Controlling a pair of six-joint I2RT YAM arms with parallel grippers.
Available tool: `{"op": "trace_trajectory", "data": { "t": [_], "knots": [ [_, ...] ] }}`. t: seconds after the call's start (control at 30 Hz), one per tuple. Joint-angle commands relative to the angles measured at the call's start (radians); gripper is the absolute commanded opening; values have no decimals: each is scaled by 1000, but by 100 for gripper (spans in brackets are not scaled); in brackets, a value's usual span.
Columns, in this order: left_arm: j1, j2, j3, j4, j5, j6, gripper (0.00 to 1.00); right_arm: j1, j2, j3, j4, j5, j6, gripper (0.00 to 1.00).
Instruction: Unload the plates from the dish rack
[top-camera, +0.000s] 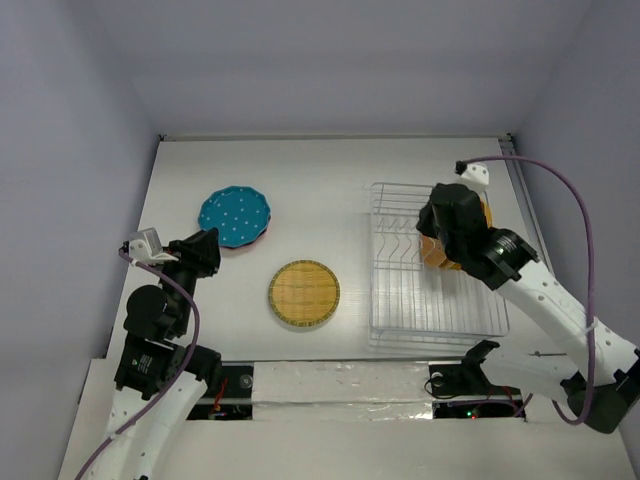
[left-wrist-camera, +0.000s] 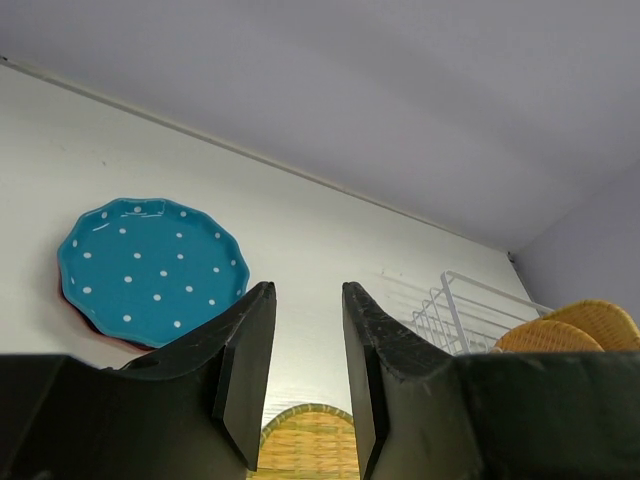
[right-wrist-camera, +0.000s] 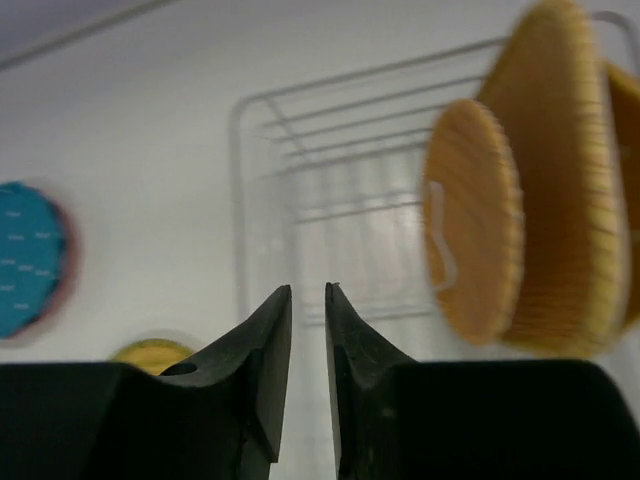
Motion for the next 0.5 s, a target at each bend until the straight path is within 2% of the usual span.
{"op": "trace_trajectory", "data": {
  "t": [0.0,0.1,0.13,0.27,0.37,0.47],
  "knots": [
    [-3,-2,-4,42,4,-1,30,-81,-56,-71,-206,44,-55,28],
    [-3,5,-3,40,4,-1,30,-147,-100,-80,-233,58,-72,43],
    [-3,7,-3,39,4,-1,30,-162,-96,-83,-232,44,-81,45],
    [-3,11,-1,37,4,-1,30,-210,-45,-94,-211,44,-84,46],
    [-3,10,-3,36,4,0,30,-265,4,-129,-134,9,-107,44],
    [-3,10,-1,37,4,0,30,-289,53,-127,-126,19,-99,42]
  ]
}}
